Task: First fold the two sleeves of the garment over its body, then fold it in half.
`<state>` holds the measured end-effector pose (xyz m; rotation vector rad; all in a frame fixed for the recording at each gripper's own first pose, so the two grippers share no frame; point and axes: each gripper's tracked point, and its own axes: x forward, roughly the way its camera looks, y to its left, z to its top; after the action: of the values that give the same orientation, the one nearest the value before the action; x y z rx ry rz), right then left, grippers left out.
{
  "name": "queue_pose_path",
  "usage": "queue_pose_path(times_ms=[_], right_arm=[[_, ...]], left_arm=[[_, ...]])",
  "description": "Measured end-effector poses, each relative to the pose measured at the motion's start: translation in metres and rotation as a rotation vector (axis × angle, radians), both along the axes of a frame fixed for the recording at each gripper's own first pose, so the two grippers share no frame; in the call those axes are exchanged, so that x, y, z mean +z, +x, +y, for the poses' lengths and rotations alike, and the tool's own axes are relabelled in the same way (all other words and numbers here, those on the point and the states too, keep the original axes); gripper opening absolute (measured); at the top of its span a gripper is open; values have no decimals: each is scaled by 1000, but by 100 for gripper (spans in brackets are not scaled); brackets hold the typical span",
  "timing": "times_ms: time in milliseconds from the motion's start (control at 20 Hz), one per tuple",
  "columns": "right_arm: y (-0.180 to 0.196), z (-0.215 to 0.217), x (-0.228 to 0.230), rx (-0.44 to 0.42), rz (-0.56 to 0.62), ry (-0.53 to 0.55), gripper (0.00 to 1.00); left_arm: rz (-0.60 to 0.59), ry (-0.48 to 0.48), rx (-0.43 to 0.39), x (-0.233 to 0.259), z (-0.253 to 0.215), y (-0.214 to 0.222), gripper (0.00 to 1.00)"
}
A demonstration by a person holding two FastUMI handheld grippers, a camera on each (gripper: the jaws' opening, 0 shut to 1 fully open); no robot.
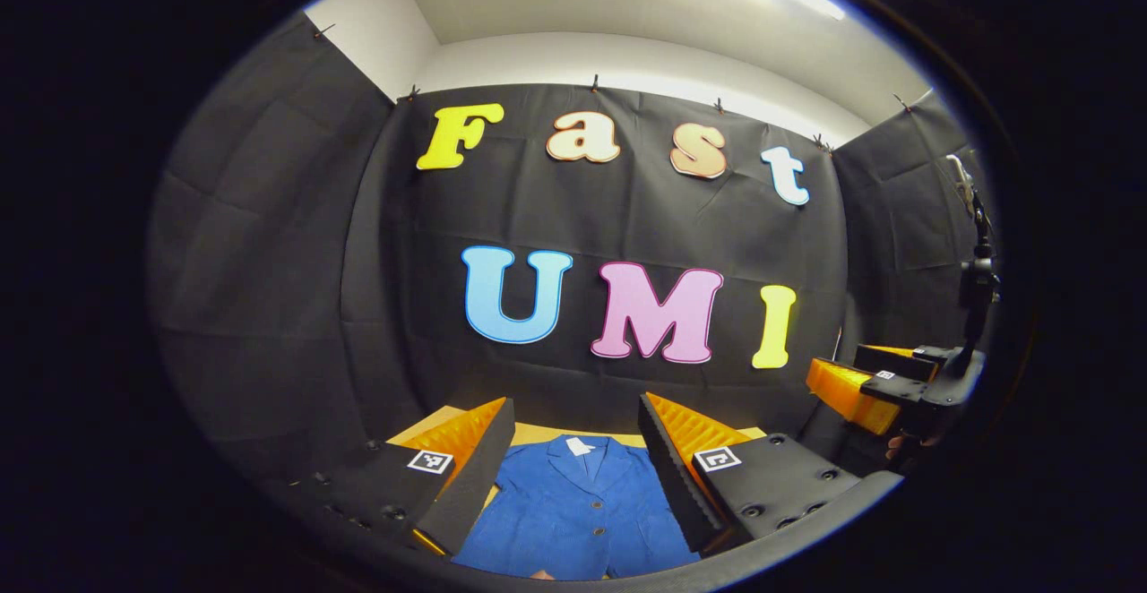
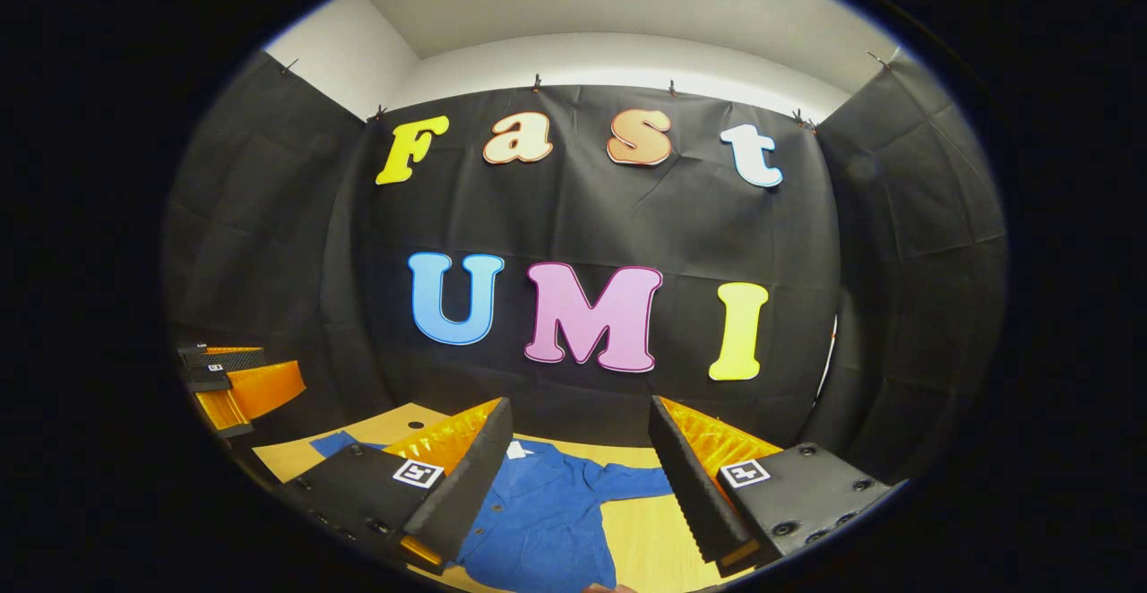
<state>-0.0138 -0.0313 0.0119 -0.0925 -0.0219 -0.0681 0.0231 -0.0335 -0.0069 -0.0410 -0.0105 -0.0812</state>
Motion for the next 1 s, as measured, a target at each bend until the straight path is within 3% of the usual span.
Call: queue_pose_path(times_ms=[100,150,350,400,1000], right_arm=[[0,-5,-2,-9,9,-4,96],[0,-6,-4,-15,15,-2,91],[3,-14,-10,-40,31,-1,90],[5,-14,-10,-44,34,0,96],[22,-15,-23,-81,62,24,96]], left_arm=[[10,-2,-2,-4,0,7,80],[16,-2,0,-7,2,10,80],[34,11,12,-12,5,20,80],[40,18,14,-13,5,23,80],[54,57,6,-20,12,36,80]])
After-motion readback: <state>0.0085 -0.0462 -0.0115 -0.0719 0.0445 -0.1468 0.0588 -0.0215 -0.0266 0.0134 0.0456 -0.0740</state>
